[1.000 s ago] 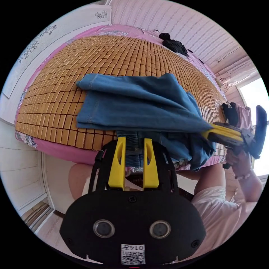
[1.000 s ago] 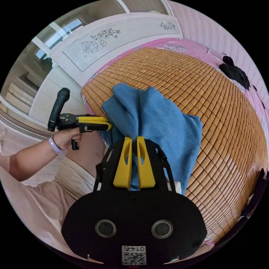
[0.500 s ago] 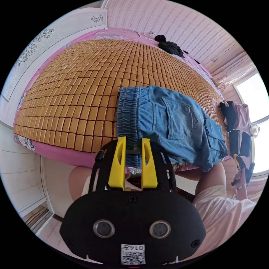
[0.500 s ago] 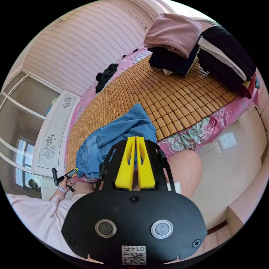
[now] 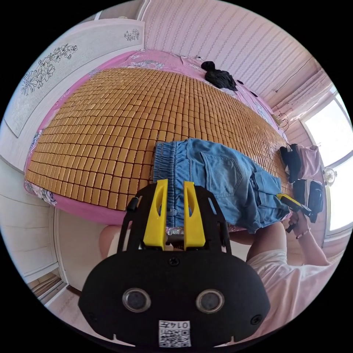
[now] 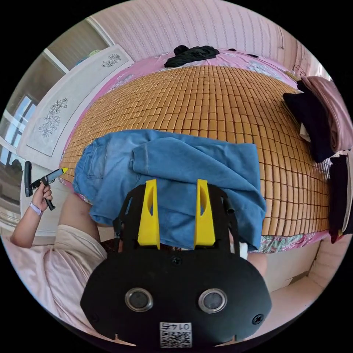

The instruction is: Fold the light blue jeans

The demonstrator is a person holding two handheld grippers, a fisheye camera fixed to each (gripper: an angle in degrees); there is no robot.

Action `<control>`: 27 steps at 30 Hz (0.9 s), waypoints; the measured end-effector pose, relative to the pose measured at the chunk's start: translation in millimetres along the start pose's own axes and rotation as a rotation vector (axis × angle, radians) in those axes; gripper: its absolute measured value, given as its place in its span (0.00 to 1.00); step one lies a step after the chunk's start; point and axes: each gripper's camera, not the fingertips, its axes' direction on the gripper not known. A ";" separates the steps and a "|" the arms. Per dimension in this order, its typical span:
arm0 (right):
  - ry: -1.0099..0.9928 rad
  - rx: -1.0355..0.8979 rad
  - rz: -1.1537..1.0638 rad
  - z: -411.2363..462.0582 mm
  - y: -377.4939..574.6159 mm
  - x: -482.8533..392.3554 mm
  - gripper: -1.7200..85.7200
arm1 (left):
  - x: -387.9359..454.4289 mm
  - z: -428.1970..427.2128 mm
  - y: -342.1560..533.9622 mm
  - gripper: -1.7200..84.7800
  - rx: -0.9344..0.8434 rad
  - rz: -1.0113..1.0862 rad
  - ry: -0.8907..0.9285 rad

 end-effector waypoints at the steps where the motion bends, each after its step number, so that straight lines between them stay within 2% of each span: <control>1: 0.022 -0.066 0.012 11.1 -3.5 -1.6 0.17 | 1.7 3.6 -1.1 0.11 -0.016 0.001 -0.012; 3: 0.209 0.014 -0.001 10.0 0.0 -17.6 0.12 | 4.0 12.0 -3.8 0.13 -0.046 -0.004 -0.028; 5: 0.214 0.034 -0.018 6.6 2.9 -20.3 0.10 | 7.7 21.2 -8.5 0.14 -0.076 -0.002 -0.022; 8: 0.146 0.058 0.037 -5.3 6.5 -5.9 0.08 | 18.6 36.8 -17.2 0.14 -0.120 0.008 -0.043; 13: -0.112 0.039 0.156 -35.3 12.6 36.0 0.02 | 36.7 49.0 -21.5 0.10 -0.120 0.017 -0.212; 15: -0.199 0.124 0.179 -65.0 23.7 52.3 0.02 | 42.0 49.2 -23.1 0.09 -0.139 0.056 -0.242; 18: -0.222 0.249 0.196 -110.9 36.4 73.3 0.02 | 41.7 45.4 -26.9 0.07 -0.175 0.084 -0.232; 23: -0.157 0.423 0.332 -191.8 48.0 122.1 0.02 | 45.2 27.8 -28.0 0.02 -0.109 0.113 -0.262; 27: -0.108 0.554 0.422 -256.9 60.8 165.4 0.02 | 40.3 -17.1 -48.5 0.01 0.044 0.085 -0.182</control>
